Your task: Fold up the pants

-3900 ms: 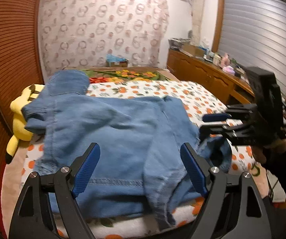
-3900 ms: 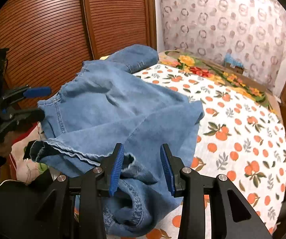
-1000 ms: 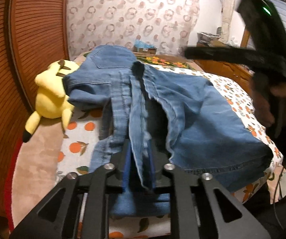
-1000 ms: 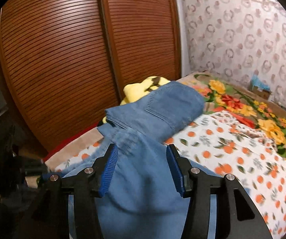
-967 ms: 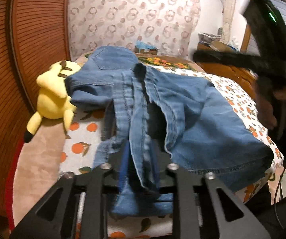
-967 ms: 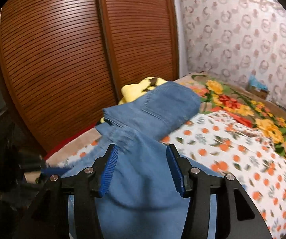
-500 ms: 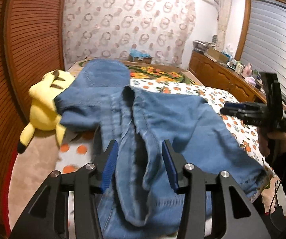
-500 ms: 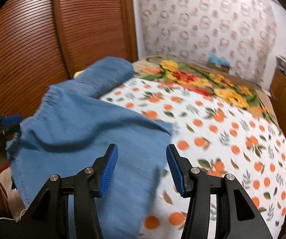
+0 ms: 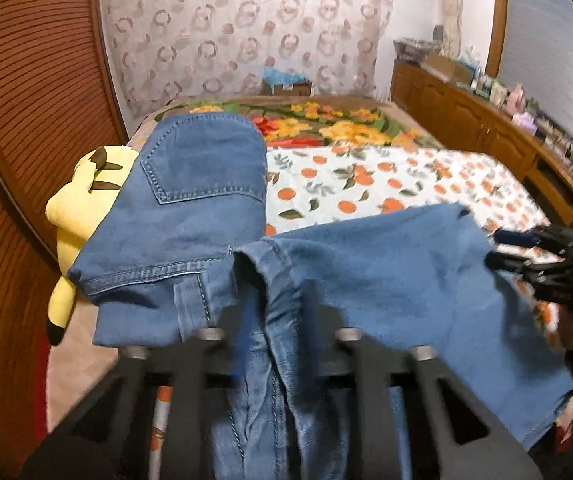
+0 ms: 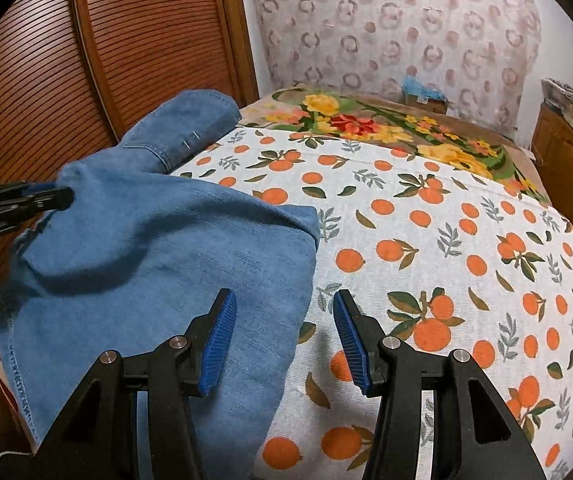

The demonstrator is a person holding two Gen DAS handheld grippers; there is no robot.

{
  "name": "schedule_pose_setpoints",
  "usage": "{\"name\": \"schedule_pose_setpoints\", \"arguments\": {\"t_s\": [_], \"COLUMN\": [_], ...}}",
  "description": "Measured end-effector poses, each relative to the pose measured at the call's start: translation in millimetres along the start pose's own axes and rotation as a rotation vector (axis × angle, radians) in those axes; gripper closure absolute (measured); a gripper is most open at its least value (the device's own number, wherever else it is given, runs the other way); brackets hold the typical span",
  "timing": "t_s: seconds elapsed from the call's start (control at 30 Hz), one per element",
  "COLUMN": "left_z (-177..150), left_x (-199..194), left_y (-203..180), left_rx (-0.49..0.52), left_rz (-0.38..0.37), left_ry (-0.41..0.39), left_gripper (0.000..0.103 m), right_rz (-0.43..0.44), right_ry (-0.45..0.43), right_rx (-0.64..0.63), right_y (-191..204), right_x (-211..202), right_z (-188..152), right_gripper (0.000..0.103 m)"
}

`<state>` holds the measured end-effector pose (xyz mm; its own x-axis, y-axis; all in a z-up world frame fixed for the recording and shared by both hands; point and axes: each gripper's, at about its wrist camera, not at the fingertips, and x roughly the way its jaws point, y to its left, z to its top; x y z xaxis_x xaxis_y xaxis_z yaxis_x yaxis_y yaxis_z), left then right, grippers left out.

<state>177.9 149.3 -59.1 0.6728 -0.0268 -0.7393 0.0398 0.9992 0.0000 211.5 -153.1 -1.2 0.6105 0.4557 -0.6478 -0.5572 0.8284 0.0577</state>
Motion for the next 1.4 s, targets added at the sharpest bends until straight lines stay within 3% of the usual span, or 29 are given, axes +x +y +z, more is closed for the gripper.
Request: {"name": "schedule_pose_setpoints", "arguments": {"t_s": [0.03, 0.17, 0.37, 0.47, 0.53, 0.63, 1.13, 1.4], "left_z": [-1, 5, 14, 9, 3, -7, -57, -67], "left_x": [-1, -24, -33, -37, -42, -49, -59, -53], "left_y": [-1, 11, 29, 25, 21, 14, -33, -48], "left_rx": [0.012, 0.011, -0.032, -0.017, -0.008, -0.005, -0.019, -0.005], "left_rz": [0.007, 0.075, 0.075, 0.098, 0.080, 0.058, -0.060, -0.064], "left_ry": [-0.006, -0.097, -0.090, -0.094, -0.108, -0.130, -0.138, -0.119], "left_gripper": [0.099, 0.099, 0.096, 0.084, 0.058, 0.032, 0.031, 0.031], "right_rz": [0.003, 0.010, 0.027, 0.044, 0.051, 0.054, 0.069, 0.069], "right_ry": [-0.003, -0.017, -0.028, -0.021, -0.020, -0.014, 0.043, 0.063], "right_rx": [-0.002, -0.005, -0.005, -0.009, -0.014, -0.017, 0.026, 0.034], "right_y": [0, -2, 2, 6, 10, 13, 18, 20], "right_x": [-1, -7, -15, -16, -19, -22, -30, -25], "right_z": [0, -4, -10, -13, -17, -24, -44, -54], "right_gripper": [0.051, 0.051, 0.051, 0.051, 0.051, 0.051, 0.051, 0.051]}}
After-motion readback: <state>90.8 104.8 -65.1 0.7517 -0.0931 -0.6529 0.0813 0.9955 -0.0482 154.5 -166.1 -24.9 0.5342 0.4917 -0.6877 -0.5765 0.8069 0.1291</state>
